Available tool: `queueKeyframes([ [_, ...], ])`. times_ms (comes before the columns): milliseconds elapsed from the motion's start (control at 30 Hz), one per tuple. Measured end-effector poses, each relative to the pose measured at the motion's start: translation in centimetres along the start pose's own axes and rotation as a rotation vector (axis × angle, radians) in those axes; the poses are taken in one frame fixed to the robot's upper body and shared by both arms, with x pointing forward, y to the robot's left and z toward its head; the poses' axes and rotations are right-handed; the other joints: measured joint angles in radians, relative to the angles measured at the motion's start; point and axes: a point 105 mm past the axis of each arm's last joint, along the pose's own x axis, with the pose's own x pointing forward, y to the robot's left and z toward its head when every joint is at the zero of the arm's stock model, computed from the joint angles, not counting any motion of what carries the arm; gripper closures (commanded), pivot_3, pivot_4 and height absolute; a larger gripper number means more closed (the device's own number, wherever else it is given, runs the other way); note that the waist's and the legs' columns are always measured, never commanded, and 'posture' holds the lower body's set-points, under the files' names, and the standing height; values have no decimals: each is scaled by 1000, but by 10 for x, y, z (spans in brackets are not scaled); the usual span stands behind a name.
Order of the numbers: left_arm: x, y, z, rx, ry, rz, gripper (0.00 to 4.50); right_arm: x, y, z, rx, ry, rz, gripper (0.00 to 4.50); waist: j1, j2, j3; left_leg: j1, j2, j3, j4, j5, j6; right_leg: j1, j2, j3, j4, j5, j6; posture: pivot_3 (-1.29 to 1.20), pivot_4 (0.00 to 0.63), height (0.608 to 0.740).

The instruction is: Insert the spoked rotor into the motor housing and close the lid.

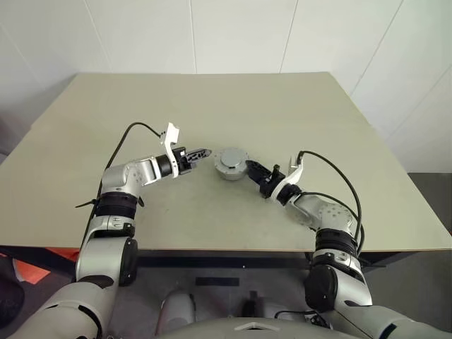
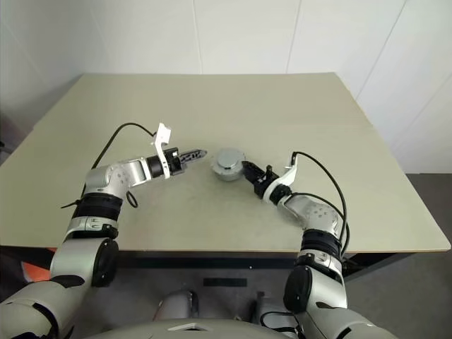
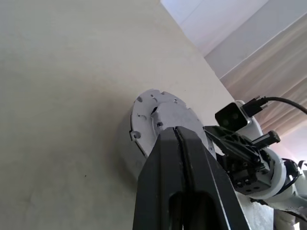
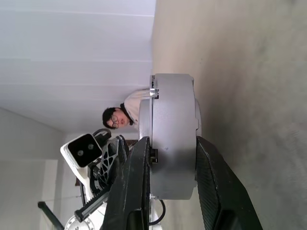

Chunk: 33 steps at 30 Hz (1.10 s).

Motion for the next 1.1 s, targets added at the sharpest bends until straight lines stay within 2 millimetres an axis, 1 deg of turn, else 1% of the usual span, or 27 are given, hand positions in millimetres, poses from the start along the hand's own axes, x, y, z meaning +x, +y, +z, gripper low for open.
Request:
queueKeyframes([
  [100, -9, 1, 5, -1, -14, 4, 4489, 4, 4, -6, 2, 26, 16, 3382, 6, 1, 1, -4, -1, -2, 2, 0, 6, -2, 0, -2, 2, 0, 0, 0, 0, 740],
  [233, -23, 10, 6, -22, -39, 33, 4489, 8, 14, 0, -23, 22, 35, 3382, 14, 1, 1, -7, -1, -3, 5, -2, 8, -2, -1, -3, 1, 0, 0, 0, 0, 740],
  [300, -31, 14, 9, -60, -75, 40, 4489, 11, 21, 3, -30, 14, 55, 3382, 16, 1, 1, -8, -1, -3, 6, -2, 9, -2, -1, -4, 1, 0, 0, 0, 0, 740],
  [433, -48, 18, 20, -101, -145, 46, 4489, 13, 35, 12, -32, -16, 105, 3382, 25, 1, 1, -9, 0, -3, 8, -2, 8, -2, -1, -5, 3, 0, 1, 0, 0, 740],
  [467, -52, 20, 18, -105, -147, 56, 4489, 14, 39, 15, -33, -25, 119, 3382, 27, 1, 1, -9, -1, -3, 9, -4, 6, -2, -2, -5, 3, 0, 1, 0, 0, 740],
  [533, -56, 25, 9, -127, -139, 69, 4489, 15, 46, 18, -33, -35, 138, 3382, 30, 1, 1, -9, 0, -3, 10, -4, 6, -1, -2, -5, 4, 0, 1, 0, 0, 740],
  [633, -55, 27, -6, -176, -121, 60, 4489, 15, 53, 19, -36, -37, 158, 3382, 35, 1, 1, -9, 0, -3, 13, -4, 6, -1, -2, -6, 7, 0, 1, 0, 0, 740],
  [733, -46, 18, -5, -178, -133, 18, 3930, 17, 60, 16, -35, -30, 174, 3382, 39, 1, 1, -10, 0, -3, 17, -4, 6, -1, -2, -7, 10, 0, 1, 0, 0, 740],
  [900, -36, 14, -5, -181, -163, 4, 2233, 17, 68, 16, -42, -31, 194, 3382, 39, 1, 1, -10, 1, -4, 20, -4, 5, 0, -3, -7, 11, 1, 1, 0, 0, 740],
  [1033, -29, 9, -7, -200, -173, -30, 858, 17, 68, 16, -42, -31, 185, 3382, 39, 1, 1, -10, 1, -4, 21, -4, 5, 1, -3, -7, 12, 1, 1, 0, 0, 740],
  [1067, -28, 8, -8, -205, -175, -38, 448, 17, 68, 17, -43, -31, 183, 3382, 39, 1, 1, -9, 1, -4, 21, -4, 5, 1, -3, -7, 12, 1, 1, 0, 0, 740],
  [1100, -28, 7, -7, -212, -179, -46, 166, 17, 68, 17, -45, -32, 180, 3382, 39, 1, 1, -10, 1, -4, 21, -4, 5, 0, -2, -7, 12, 1, 2, 0, 0, 740],
])
